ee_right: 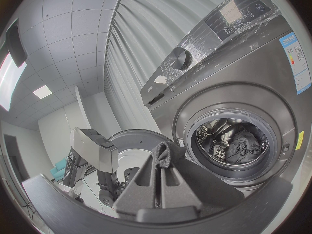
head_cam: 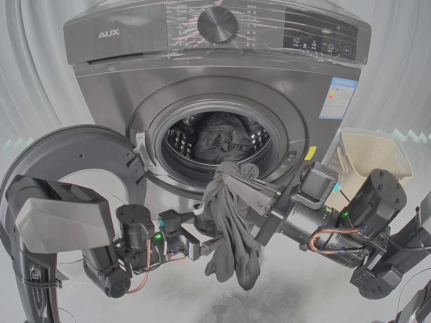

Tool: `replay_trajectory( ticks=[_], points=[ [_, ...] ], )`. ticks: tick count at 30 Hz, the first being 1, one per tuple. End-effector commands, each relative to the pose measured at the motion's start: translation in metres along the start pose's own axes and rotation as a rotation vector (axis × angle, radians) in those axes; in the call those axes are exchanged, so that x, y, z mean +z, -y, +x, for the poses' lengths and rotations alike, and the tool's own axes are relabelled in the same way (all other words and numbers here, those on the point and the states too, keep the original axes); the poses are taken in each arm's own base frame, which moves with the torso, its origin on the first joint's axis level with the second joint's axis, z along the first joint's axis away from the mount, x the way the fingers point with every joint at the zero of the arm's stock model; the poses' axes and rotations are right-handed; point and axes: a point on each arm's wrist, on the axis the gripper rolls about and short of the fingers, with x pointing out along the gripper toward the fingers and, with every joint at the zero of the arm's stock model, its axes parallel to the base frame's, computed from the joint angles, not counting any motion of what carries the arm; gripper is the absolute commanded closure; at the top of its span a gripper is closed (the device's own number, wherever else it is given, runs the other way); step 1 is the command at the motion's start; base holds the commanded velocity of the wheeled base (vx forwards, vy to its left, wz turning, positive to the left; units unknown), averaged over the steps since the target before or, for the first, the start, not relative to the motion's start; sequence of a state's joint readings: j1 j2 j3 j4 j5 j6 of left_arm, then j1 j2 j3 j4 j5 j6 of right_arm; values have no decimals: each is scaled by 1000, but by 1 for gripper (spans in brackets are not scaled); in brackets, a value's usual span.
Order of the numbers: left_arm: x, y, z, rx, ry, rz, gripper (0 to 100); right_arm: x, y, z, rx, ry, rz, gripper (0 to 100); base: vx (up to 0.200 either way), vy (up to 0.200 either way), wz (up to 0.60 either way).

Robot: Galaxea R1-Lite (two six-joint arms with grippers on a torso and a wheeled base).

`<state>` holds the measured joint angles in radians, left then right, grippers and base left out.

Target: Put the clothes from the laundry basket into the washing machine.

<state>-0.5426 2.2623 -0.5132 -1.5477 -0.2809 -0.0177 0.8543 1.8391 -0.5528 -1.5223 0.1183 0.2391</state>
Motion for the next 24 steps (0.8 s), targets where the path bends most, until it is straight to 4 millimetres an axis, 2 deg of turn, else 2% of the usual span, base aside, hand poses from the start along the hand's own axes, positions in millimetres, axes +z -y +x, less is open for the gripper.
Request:
replay_trajectory(
  ticks=[1,18,24],
  points=[
    [-5,-7,-2,21,-18,-8,0,0,1,-1,-2,-1,0,100,0,0,0],
    [-3,-31,-6,77,3,-21,0,-1,-1,-4,1,-9,0,100,0,0,0],
    [3,-45,-1,109,43,-17,0,-2,-4,-3,8,-12,0,100,0,0,0]
  ],
)
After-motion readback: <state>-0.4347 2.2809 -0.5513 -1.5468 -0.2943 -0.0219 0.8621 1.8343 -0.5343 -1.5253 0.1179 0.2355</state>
